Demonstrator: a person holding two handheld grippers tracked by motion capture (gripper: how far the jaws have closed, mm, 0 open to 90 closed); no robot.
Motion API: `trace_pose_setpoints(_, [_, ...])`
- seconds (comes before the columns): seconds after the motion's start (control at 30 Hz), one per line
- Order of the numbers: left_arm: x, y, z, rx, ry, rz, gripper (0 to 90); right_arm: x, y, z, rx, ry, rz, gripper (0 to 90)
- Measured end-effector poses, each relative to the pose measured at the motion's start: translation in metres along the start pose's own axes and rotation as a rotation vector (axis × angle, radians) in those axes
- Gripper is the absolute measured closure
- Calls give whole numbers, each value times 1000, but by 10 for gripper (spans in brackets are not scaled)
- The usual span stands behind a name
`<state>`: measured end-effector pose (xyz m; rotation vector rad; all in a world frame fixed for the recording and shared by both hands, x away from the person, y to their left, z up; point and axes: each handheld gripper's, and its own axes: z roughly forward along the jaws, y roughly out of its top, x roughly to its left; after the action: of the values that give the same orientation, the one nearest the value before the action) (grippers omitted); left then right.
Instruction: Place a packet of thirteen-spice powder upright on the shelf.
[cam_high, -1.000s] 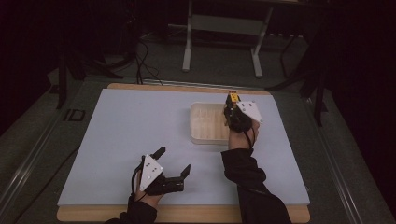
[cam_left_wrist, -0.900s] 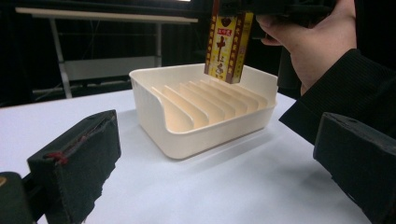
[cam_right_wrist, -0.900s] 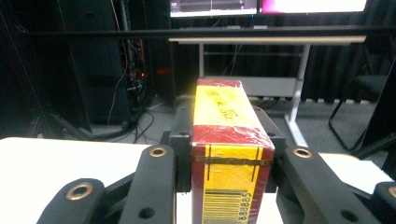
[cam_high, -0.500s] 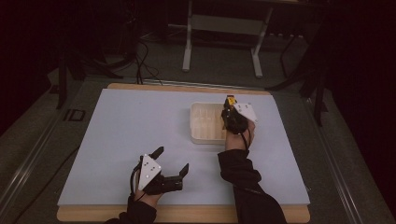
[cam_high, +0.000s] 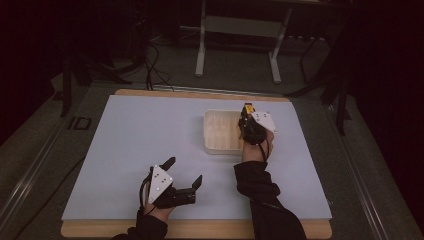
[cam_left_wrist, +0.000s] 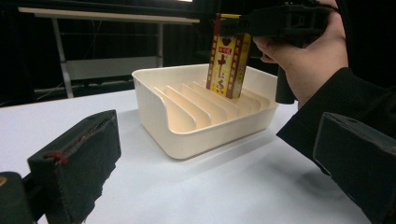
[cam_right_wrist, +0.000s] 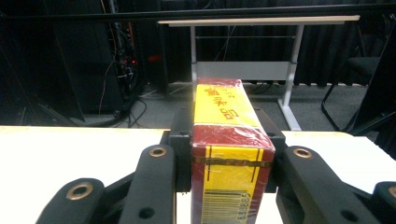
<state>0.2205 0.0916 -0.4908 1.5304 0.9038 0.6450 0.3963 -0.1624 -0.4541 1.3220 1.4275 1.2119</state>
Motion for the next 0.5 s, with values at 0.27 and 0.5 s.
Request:
trace_pose_setpoints(0.27, [0,0,1,1,1,6,16,1,-6,1,26,-2,-8,675])
trace_pose_setpoints(0.5, [1,0,1,0,3,-1,16,8,-15,5,32,-9,-26,675])
